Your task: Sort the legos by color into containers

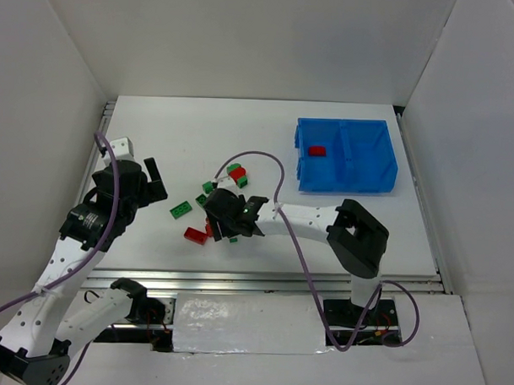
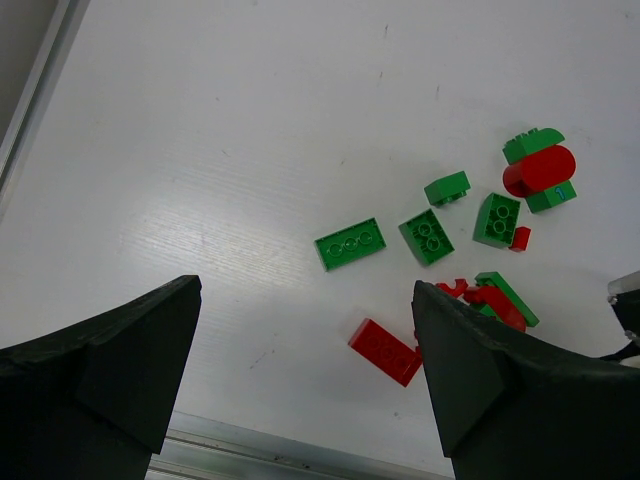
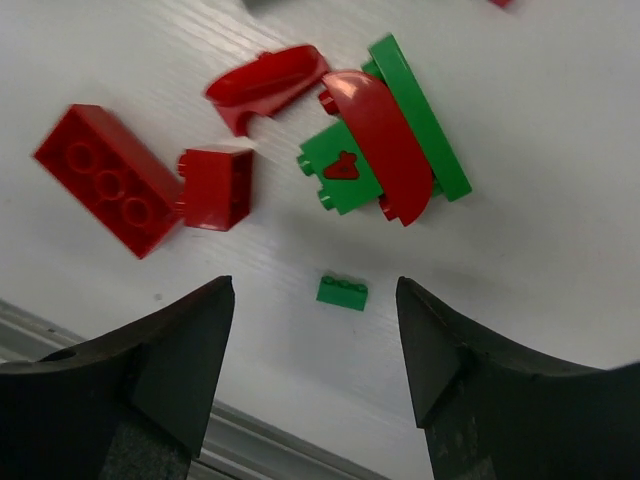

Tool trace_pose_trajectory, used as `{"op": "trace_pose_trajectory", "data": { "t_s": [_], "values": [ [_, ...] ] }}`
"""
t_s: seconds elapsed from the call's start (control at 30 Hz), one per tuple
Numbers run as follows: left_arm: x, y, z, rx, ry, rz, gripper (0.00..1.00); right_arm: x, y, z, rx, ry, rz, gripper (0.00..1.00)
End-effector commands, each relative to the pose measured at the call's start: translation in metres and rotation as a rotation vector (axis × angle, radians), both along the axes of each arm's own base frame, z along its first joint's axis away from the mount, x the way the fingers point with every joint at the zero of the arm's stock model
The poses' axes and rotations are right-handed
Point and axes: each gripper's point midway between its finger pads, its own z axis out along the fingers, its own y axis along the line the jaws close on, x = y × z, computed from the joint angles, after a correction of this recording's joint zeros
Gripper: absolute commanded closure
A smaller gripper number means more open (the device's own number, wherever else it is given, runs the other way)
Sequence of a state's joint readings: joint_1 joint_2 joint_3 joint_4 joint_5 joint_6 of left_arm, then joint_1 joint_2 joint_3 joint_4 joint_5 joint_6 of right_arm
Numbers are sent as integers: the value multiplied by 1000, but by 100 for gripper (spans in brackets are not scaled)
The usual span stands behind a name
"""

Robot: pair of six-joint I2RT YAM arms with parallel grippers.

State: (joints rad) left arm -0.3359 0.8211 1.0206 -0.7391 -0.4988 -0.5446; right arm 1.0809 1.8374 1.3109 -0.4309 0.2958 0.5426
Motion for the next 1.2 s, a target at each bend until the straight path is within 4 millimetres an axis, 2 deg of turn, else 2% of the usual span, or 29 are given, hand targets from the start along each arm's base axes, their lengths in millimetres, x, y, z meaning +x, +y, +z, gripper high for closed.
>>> {"op": "trace_pose_trajectory", "data": {
  "t_s": [0.0, 0.17, 0.37, 0.83, 0.93, 1.17],
  "values": [
    [3, 0, 8, 6, -35, -16, 0, 7, -12, -18, -41, 22, -130, 27],
    [3, 0, 9, 4, -38, -18, 1, -4, -22, -36, -44, 62, -150, 34],
    [2, -1, 9, 2, -40, -20, 1, -11, -18, -49, -31, 102, -131, 39],
    [2, -1, 9, 1, -42, -22, 1, -15, -9, -61, -60, 115, -133, 47],
    [1, 0, 10, 1, -45, -16, 1, -16, -9, -62, -91, 111, -136, 56],
    [1, 1, 10, 3, -44, -14, 1, -18, -11, -57, -96, 94, -148, 64]
  ]
}}
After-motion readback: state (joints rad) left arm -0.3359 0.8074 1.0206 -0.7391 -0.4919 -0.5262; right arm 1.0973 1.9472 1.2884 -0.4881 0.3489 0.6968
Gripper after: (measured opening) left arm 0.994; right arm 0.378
